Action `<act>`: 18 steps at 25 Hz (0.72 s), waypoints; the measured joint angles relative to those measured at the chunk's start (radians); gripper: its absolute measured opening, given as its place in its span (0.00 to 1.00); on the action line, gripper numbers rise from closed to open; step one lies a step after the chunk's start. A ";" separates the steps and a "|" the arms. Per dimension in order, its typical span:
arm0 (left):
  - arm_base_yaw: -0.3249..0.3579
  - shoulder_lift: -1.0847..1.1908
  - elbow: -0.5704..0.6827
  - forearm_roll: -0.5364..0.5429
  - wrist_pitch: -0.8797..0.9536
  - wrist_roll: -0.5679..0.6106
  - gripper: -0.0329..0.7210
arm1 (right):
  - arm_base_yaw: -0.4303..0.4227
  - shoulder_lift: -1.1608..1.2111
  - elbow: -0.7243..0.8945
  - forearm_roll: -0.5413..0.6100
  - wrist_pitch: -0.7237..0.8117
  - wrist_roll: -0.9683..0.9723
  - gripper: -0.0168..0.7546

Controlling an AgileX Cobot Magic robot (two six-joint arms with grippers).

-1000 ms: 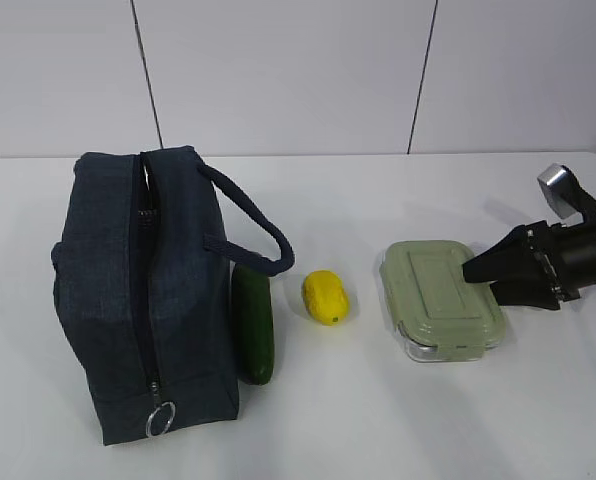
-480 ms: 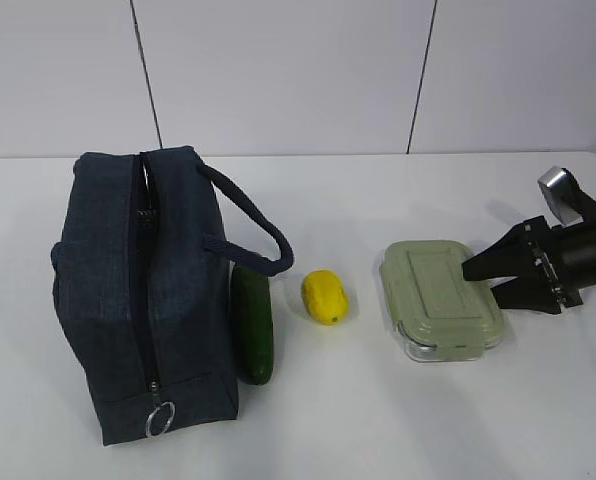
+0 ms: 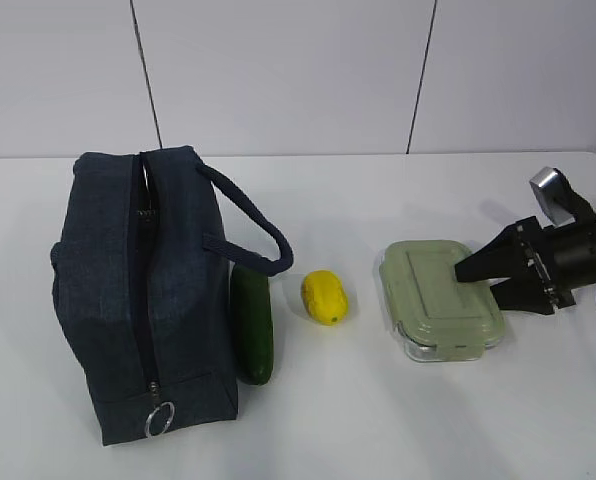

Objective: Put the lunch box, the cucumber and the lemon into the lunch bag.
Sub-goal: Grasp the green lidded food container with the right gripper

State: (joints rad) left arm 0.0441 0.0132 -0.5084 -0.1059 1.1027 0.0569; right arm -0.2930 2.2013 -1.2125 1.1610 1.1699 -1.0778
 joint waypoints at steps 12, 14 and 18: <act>0.000 0.000 0.000 0.000 0.000 0.000 0.36 | 0.023 0.000 0.000 -0.013 0.000 0.008 0.73; 0.000 0.000 0.000 0.000 0.000 0.000 0.36 | 0.023 0.000 0.000 -0.022 0.000 0.012 0.73; 0.000 0.000 0.000 0.000 0.000 0.000 0.36 | 0.023 0.000 0.000 -0.029 0.000 0.020 0.73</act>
State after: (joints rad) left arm 0.0441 0.0132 -0.5084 -0.1059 1.1027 0.0569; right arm -0.2697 2.2013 -1.2125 1.1319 1.1699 -1.0575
